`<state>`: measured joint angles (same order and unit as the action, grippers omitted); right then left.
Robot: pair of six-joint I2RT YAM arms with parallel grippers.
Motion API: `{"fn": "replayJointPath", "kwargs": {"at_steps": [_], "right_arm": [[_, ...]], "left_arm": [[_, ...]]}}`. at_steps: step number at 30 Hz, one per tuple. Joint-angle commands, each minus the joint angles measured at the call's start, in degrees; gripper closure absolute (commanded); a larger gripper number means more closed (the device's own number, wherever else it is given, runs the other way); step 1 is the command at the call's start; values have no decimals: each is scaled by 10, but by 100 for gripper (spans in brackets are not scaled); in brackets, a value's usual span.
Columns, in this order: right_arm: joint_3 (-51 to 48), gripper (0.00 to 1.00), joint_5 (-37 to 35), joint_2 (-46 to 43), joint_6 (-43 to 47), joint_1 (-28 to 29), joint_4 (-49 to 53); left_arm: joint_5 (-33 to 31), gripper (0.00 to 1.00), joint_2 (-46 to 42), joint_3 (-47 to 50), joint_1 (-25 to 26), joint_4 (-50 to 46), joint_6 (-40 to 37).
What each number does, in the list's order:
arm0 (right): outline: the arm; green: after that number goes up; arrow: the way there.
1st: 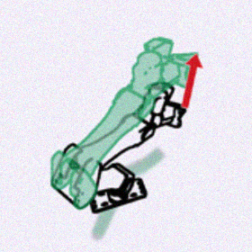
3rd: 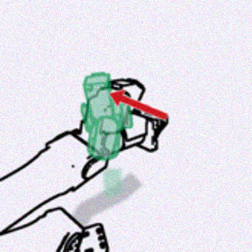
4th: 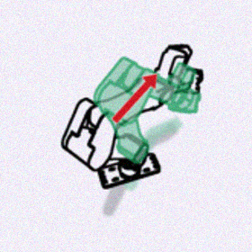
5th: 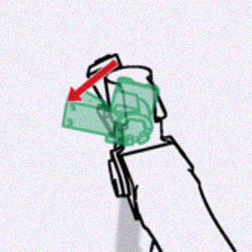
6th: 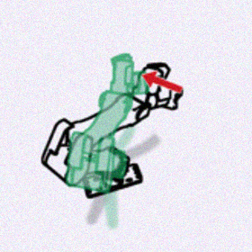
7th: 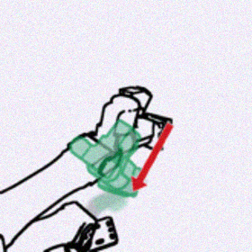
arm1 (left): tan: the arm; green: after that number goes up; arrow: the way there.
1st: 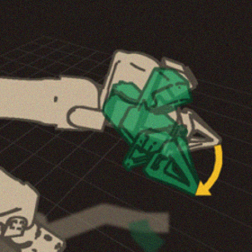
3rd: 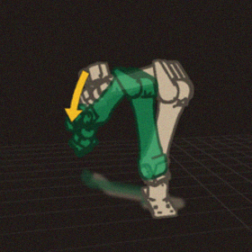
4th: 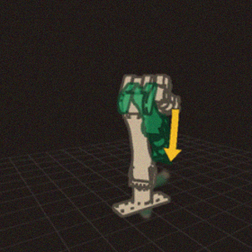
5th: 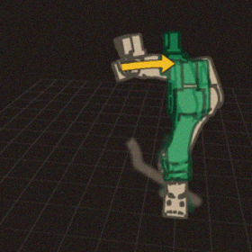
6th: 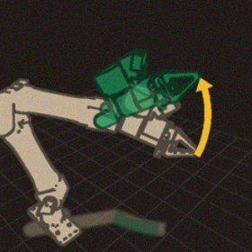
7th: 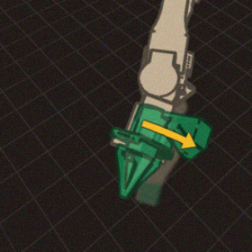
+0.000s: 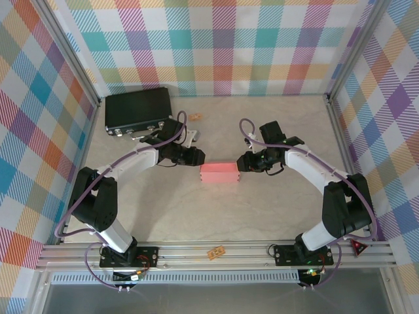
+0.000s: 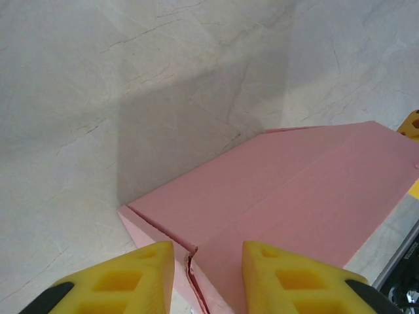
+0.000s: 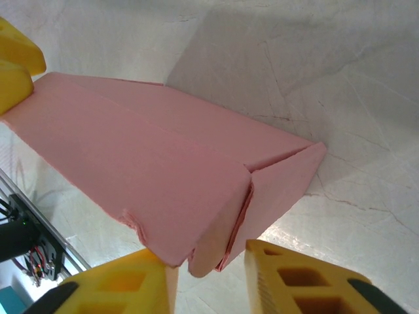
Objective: Fold the paper box
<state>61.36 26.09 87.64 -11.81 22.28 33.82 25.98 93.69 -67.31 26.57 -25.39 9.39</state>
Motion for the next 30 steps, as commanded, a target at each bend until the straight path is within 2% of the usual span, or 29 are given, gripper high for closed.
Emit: {"fn": "replayJointPath", "kwargs": {"at_steps": [1,8,11,19,30], "right_arm": [[-14,60,16,-21,10,5,-11],[-27,47,30,-51,13,5,-42],[-39,45,34,-71,-4,5,-74],[-19,46,-51,-59,-68,5,-83],[-17,50,-28,-23,-74,5,-69]], "left_arm": [[-13,68,12,9,8,-26,-13],[-21,68,23,3,14,-27,-15],[-24,68,25,1,15,-29,-16],[-30,68,28,-4,16,-35,-20],[-35,68,28,-1,17,-35,-22]]}}
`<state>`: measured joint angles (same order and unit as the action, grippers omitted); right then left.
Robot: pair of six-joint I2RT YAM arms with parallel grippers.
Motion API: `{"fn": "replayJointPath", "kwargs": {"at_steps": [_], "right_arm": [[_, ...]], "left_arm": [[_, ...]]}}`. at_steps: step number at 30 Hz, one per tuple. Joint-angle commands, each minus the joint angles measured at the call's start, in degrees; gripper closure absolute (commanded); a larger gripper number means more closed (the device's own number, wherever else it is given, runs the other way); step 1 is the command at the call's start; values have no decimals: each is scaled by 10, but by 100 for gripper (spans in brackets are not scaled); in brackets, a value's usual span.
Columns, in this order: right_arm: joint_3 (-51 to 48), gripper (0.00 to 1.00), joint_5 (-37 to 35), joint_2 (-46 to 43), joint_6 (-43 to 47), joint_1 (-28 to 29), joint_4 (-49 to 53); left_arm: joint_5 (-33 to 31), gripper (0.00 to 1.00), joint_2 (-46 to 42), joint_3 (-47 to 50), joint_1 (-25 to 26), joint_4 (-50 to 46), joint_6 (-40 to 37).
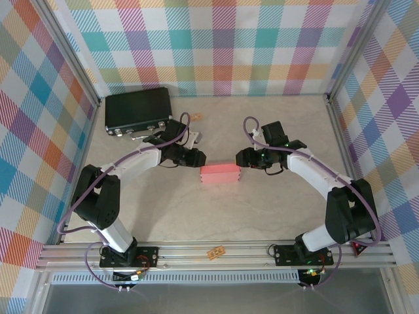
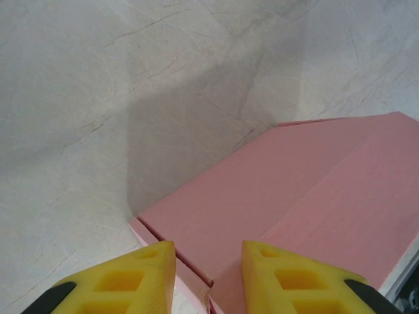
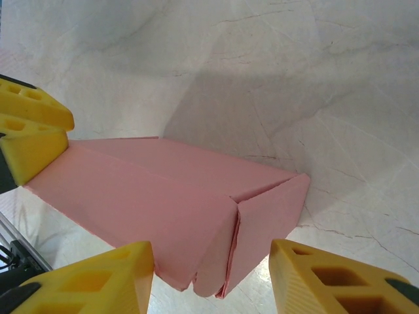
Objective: Fold the paper box
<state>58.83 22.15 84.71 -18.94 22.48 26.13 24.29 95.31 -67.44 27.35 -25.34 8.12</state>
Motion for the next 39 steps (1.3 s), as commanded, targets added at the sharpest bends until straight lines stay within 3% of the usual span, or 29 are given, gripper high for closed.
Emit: {"fn": "replayJointPath", "kwargs": {"at_steps": [1,21,33,39], "right_arm": [[6,50,12,6,-1,3,11],[-45,50,30,9,13,3,11],[-54,50,23,23,11,4,9],[-53,50,24,26,8,5,7]], "left_arm": [[-19,68,12,1,9,-36,-10],[-43,65,-4,33,21,-10,-26],[-75,48,-58,77,25,53,-25],[-65,46,-100,98,25,77,-21]]}}
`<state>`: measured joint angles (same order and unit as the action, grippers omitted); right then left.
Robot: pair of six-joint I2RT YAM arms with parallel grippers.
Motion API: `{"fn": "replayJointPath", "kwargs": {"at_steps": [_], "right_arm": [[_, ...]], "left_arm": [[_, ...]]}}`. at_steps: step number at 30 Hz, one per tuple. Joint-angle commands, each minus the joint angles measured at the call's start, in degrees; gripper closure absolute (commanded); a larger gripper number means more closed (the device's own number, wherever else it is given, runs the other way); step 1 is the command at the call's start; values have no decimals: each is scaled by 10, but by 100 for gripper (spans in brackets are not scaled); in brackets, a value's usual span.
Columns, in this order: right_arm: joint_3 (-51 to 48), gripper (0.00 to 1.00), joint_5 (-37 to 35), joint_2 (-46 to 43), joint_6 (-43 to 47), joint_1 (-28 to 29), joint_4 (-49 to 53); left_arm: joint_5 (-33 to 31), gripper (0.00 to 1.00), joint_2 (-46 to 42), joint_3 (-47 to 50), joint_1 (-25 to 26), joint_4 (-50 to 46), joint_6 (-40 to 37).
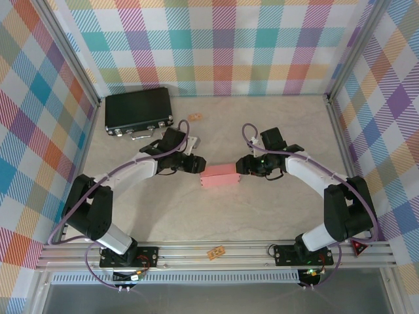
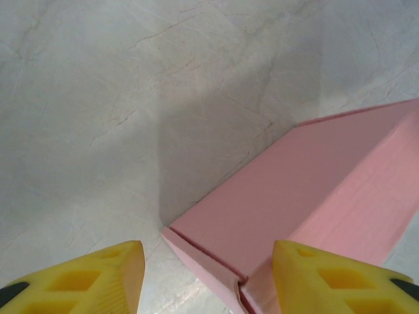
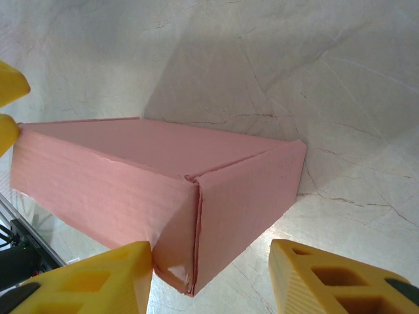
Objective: Fold the paper box
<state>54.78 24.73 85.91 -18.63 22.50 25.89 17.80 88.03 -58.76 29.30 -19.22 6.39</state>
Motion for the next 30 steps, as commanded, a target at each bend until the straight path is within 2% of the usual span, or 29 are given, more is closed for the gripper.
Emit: {"fn": "replayJointPath", "kwargs": {"at_steps": [1,10,22,30], "right_arm": [[-13,50,-1,15,4,4,9],[-12,50,0,20,3,8,7],[-9,50,1,22,5,10,8],[-7,50,0,19,7,11,13]], "left_arm": [[3,46,-35,16,6,19,-1],[23,38,-75,53,5,28,15],[74,53,-17,52,5,23,34],[55,60,-6,51,6,5,28]]}}
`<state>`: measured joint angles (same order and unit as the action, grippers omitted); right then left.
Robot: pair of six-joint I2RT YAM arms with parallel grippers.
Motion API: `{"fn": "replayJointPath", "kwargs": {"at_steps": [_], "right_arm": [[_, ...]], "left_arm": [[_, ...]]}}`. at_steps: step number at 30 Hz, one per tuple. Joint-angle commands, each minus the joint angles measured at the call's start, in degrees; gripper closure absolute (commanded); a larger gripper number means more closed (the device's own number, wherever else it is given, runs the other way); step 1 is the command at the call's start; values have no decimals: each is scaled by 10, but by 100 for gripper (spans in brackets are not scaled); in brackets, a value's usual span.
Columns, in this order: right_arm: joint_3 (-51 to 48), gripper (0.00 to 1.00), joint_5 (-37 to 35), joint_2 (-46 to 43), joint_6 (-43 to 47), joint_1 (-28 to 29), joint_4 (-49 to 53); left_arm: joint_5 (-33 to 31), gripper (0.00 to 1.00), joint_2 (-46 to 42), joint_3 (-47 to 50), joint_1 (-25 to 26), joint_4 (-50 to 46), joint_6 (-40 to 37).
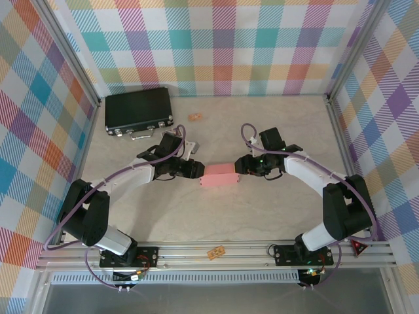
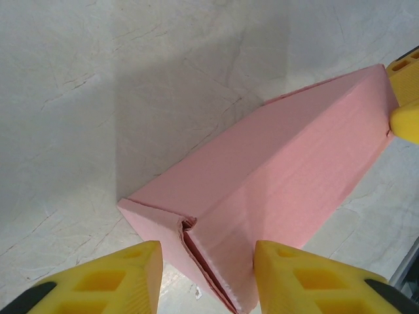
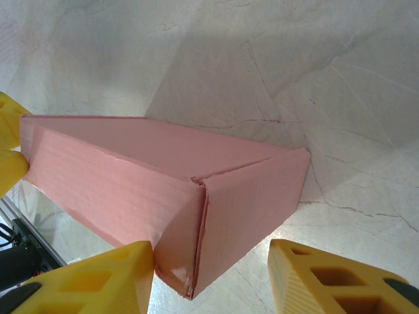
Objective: Fold the paper box
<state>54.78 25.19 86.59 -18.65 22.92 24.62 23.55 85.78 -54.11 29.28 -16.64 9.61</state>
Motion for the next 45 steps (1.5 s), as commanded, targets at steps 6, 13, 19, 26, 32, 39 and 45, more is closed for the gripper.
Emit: {"fn": "replayJointPath", "kwargs": {"at_steps": [6,13,19,26,32,39,45], "right_arm": [[3,46,-38,-33,31,13,31],[51,35,-95,-58,101,13,65],[66,36,-60,-54,215,15,60],[79,33,-2,-46,443,27,62],[132,31,5,12,597,37,117],[162,28,16,54,697,43,124],[187,27,16,89,732,49,140]], "left_arm": [[-7,63,23,2,6,-24,-18],[-1,62,31,-12,6,-20,-32],[10,62,51,-35,6,-18,-44],[12,58,47,-50,6,-21,-46],[-15,46,-1,-45,6,-19,-37],[-89,39,-75,-30,0,-50,-29],[-113,38,-130,-1,-12,-68,-25]]}}
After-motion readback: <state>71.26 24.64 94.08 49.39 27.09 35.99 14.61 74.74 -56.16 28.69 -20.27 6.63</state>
